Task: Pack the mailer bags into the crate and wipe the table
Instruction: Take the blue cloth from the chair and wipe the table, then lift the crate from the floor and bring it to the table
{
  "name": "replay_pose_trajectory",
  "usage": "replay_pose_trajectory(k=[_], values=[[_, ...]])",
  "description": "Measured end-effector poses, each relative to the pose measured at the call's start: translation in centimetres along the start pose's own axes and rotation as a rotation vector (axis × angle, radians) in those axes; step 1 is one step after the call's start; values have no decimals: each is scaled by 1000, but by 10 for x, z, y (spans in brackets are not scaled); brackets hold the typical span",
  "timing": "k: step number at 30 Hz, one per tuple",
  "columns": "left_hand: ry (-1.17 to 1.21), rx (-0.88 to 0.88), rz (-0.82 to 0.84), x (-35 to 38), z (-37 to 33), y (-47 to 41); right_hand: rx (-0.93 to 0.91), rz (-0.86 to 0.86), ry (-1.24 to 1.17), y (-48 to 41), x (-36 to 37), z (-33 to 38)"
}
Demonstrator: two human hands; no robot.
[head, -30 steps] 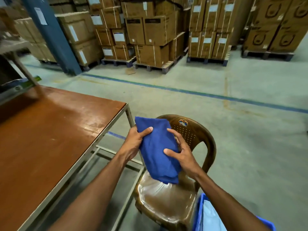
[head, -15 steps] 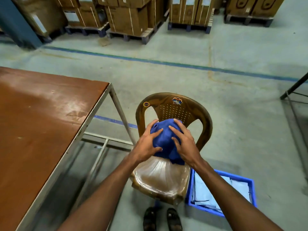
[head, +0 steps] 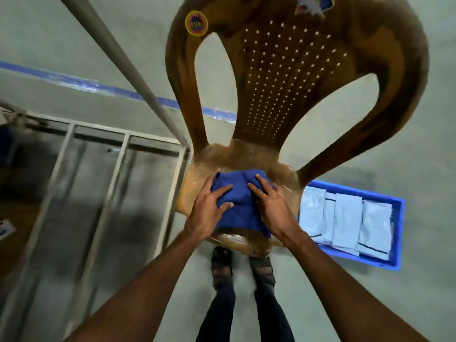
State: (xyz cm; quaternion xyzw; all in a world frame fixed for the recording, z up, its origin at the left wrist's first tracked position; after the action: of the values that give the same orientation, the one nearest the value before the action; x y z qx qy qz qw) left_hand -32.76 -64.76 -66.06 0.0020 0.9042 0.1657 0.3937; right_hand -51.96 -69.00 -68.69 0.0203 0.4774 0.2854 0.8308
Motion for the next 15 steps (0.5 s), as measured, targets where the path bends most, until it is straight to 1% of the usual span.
replay_pose_trajectory(k=[2, 3, 5, 7, 8, 10, 12, 15], values=[[-131, -34, 94, 32, 30, -19, 53, 78, 74, -18, 37, -25], [-281, -41, 159, 44, 44, -25, 75, 138, 154, -22, 50, -33], [-589, 3, 320, 64, 71, -30, 101, 305, 355, -25, 75, -46], [-719, 62, 478, 78, 92, -27, 111, 427, 446, -22, 93, -54], [-732, 67, 528, 80, 98, -25, 116, 442, 447, -21, 96, -55], [-717, 40, 566, 79, 99, -22, 128, 423, 411, -20, 89, -54], [-670, 14, 533, 71, 85, -22, 130, 369, 378, -17, 72, -51], [-582, 31, 452, 60, 47, -27, 189, 207, 290, -6, 36, -51]])
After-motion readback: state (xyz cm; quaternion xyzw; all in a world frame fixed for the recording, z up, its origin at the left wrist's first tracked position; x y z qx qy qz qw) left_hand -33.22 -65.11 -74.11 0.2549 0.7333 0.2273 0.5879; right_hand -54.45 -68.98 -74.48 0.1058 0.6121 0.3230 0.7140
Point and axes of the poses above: each hand's wrist, its own y-axis away from the middle knuckle, its own x-axis out of the palm, z = x × y, the point moved 2 cm from there along -y, towards the middle knuckle, and after that the axes turned 2 degrees about -z, right-handed, at the moved point
